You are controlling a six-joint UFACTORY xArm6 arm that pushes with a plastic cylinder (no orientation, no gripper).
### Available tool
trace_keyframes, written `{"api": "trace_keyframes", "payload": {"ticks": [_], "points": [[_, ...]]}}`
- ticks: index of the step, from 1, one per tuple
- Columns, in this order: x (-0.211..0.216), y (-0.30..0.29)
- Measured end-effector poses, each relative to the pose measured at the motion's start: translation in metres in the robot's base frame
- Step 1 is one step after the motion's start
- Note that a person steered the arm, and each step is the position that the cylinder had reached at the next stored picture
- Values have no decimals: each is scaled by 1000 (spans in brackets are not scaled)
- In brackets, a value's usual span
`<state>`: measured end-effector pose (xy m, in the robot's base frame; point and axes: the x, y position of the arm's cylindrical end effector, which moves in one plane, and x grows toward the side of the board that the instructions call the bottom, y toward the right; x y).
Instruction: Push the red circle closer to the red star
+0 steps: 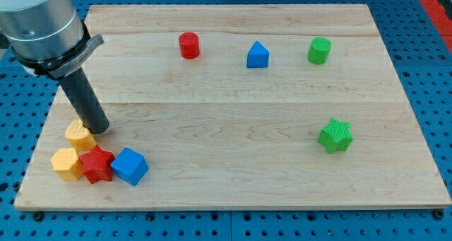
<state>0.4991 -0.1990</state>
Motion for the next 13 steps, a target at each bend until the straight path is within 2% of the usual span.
{"api": "trace_keyframes", "payload": {"ticks": [1, 4, 5, 7, 8, 9, 10, 11, 13], "points": [[12, 0], [-44, -5], [-89, 15], [-208, 53], [-226, 109], [-207, 157], [-148, 149], [-118, 137], [-181, 180]]}}
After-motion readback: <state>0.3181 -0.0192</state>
